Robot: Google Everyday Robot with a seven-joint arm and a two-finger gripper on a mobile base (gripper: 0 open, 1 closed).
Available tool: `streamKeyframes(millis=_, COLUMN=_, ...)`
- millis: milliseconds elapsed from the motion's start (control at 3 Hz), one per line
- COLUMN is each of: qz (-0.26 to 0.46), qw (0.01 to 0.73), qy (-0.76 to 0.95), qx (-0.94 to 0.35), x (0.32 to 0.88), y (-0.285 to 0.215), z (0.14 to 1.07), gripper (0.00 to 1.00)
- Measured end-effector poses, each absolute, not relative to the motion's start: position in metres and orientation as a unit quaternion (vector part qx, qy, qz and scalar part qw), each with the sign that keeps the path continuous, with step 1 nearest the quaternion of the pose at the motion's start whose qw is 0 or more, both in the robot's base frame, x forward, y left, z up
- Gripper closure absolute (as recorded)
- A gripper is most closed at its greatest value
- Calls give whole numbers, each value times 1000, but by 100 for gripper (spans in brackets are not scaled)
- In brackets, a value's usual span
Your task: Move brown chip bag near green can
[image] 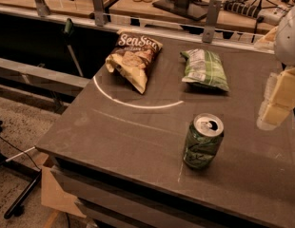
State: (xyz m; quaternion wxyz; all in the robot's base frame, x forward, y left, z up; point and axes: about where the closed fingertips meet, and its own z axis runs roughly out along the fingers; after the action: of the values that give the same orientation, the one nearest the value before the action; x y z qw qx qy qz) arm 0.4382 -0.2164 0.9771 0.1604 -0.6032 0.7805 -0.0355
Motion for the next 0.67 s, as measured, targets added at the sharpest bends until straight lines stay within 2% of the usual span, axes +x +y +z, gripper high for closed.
streamKeyframes(millis=667, qz=-54, qw=188, qy=752, qx=-630, x=453, y=-214, z=992, gripper=0)
